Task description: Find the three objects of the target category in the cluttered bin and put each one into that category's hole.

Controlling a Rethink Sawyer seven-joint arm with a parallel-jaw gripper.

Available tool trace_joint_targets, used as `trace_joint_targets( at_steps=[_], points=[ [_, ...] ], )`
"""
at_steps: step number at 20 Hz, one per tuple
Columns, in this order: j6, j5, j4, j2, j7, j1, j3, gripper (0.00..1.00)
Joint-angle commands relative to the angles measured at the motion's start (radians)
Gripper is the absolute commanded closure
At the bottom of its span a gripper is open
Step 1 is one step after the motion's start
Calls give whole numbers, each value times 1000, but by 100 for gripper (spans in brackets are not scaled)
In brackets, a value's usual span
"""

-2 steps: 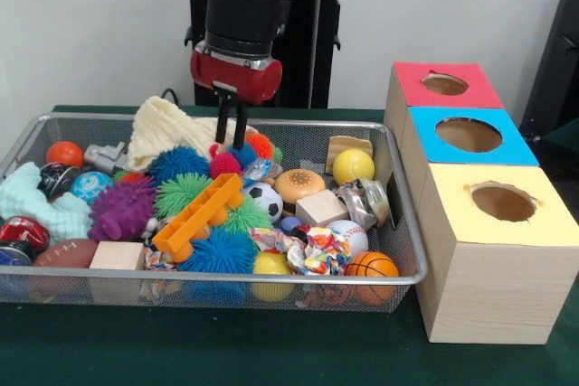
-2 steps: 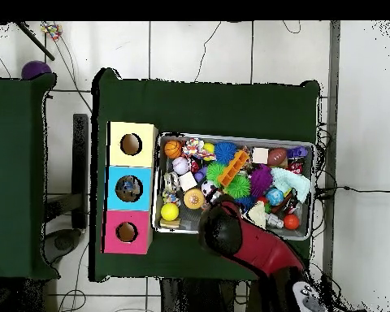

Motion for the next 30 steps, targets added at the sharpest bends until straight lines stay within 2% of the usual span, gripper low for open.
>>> trace_joint_targets(
  at_steps=[1,9,17,30],
  points=[
    [-30,-27,50,-23,160,4,-17,0],
    [-32,-9,16,9,163,8,-7,0],
    [48,66,-94,68,171,77,-45,0],
    [22,121,-124,89,195,95,14,0]
  ],
)
